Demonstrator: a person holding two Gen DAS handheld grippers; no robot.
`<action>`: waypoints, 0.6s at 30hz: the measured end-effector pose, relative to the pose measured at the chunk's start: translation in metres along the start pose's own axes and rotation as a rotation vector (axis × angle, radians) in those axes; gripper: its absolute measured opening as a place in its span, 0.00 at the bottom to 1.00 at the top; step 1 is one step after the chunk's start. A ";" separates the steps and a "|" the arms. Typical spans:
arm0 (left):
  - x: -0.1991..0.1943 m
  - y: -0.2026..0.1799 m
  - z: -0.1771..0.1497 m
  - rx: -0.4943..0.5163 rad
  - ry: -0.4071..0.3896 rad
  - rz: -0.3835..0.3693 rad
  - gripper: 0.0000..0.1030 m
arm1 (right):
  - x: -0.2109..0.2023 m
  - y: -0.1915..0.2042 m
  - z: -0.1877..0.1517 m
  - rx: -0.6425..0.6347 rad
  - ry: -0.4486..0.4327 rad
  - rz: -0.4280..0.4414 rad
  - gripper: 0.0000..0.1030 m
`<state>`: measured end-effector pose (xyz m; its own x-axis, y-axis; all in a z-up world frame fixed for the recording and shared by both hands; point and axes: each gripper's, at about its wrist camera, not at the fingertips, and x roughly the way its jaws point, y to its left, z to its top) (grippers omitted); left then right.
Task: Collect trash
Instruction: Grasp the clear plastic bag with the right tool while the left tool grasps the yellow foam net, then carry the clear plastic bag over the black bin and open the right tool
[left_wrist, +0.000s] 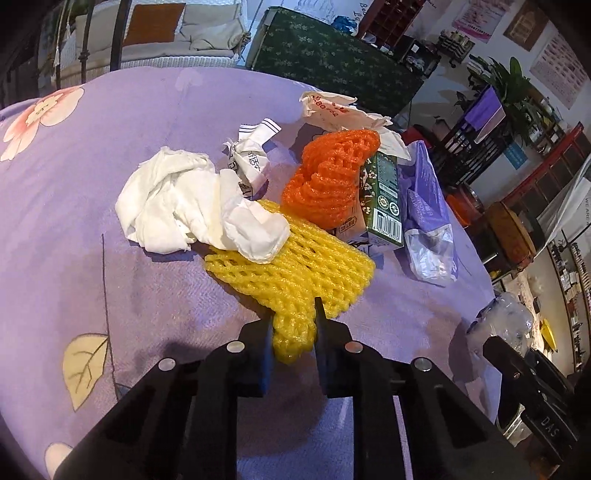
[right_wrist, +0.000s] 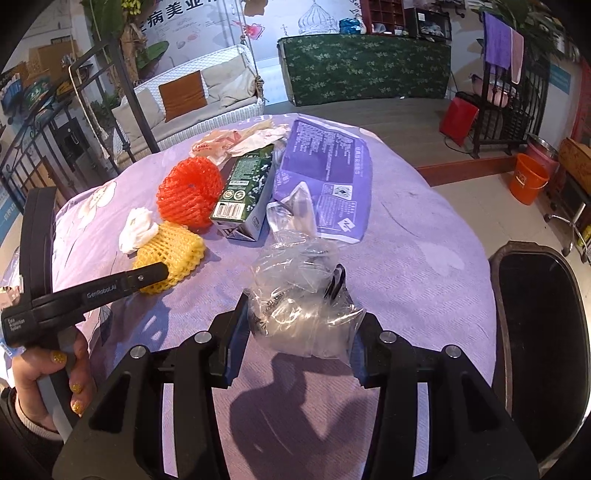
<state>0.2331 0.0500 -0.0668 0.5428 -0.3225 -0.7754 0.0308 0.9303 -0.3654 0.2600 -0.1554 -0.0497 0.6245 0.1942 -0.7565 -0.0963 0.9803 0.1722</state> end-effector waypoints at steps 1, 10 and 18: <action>-0.002 0.001 -0.001 -0.003 -0.002 -0.003 0.16 | 0.000 -0.002 0.000 0.007 -0.001 0.000 0.45; -0.037 -0.009 -0.020 0.001 -0.056 -0.043 0.16 | -0.015 -0.018 -0.009 0.047 -0.033 0.008 0.45; -0.067 -0.032 -0.035 0.020 -0.112 -0.082 0.16 | -0.031 -0.031 -0.023 0.072 -0.044 0.004 0.45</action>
<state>0.1666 0.0358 -0.0210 0.6285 -0.3768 -0.6805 0.0946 0.9054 -0.4140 0.2260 -0.1909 -0.0457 0.6578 0.1952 -0.7275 -0.0438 0.9741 0.2218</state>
